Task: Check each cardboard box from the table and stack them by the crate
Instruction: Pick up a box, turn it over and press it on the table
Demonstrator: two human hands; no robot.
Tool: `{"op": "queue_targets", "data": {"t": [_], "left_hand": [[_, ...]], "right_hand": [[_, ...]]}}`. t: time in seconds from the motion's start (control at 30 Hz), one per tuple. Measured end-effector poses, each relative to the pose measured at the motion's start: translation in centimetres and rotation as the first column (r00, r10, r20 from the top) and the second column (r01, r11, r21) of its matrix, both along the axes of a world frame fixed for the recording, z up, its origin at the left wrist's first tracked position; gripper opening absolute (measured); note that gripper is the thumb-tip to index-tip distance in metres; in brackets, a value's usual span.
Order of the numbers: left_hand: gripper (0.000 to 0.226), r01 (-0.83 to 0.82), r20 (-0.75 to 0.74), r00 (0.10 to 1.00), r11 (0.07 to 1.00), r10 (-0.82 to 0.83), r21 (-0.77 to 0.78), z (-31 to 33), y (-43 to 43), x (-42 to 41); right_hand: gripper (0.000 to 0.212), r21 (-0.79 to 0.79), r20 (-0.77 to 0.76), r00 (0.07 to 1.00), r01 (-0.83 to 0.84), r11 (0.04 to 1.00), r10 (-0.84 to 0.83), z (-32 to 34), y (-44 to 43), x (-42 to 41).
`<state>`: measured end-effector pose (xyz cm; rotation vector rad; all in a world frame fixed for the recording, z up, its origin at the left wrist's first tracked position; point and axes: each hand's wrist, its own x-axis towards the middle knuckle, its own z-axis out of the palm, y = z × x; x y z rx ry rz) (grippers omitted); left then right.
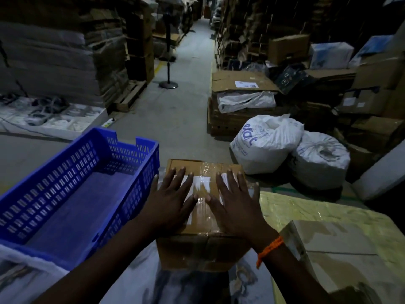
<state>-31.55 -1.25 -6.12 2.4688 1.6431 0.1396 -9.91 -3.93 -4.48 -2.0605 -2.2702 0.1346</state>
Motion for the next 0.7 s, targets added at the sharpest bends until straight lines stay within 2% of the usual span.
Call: {"op": "queue_targets", "data": {"t": [0.1, 0.3, 0.37, 0.43, 0.5, 0.57, 0.63, 0.7], "left_hand": [[0.095, -0.01, 0.026, 1.0, 1.0, 0.01, 0.007, -0.2, -0.2, 0.5], [0.105, -0.013, 0.095, 0.995, 1.0, 0.013, -0.006, 0.4, -0.1, 0.5], [0.103, -0.024, 0.115, 0.993, 1.0, 0.024, 0.001, 0.4, 0.1, 0.7], [0.09, -0.085, 0.19, 0.978, 0.996, 0.087, -0.018, 0.2, 0.2, 0.7], [0.09, -0.194, 0.366, 0.906, 0.977, 0.214, -0.092, -0.3, 0.3, 0.6], [0.096, -0.307, 0.538, 0.755, 0.927, 0.376, -0.217, -0.3, 0.5, 0.4], [0.079, -0.321, 0.615, 0.647, 0.892, 0.452, -0.317, 0.1, 0.3, 0.3], [0.063, -0.27, 0.664, 0.623, 0.91, 0.414, -0.314, 0.5, 0.1, 0.4]], "right_hand": [[0.08, 0.051, -0.028, 0.999, 0.02, 0.999, -0.019, -0.7, -0.2, 0.1], [0.088, 0.089, -0.26, 0.957, 0.154, 0.984, -0.126, 0.1, -0.2, -0.4], [0.087, 0.051, -0.347, 0.914, 0.24, 0.969, -0.209, 0.1, 0.3, 0.0], [0.088, -0.018, -0.466, 0.838, 0.31, 0.951, -0.282, -0.1, 1.0, 0.7], [0.086, -0.086, -0.562, 0.757, 0.347, 0.934, -0.333, -0.5, 2.0, 1.3], [0.086, -0.165, -0.613, 0.691, 0.363, 0.917, -0.384, -0.5, 2.7, 1.6], [0.08, -0.206, -0.656, 0.631, 0.378, 0.903, -0.414, -0.3, 2.8, 1.7], [0.074, -0.239, -0.675, 0.595, 0.383, 0.892, -0.436, -0.1, 2.6, 1.9]]}}
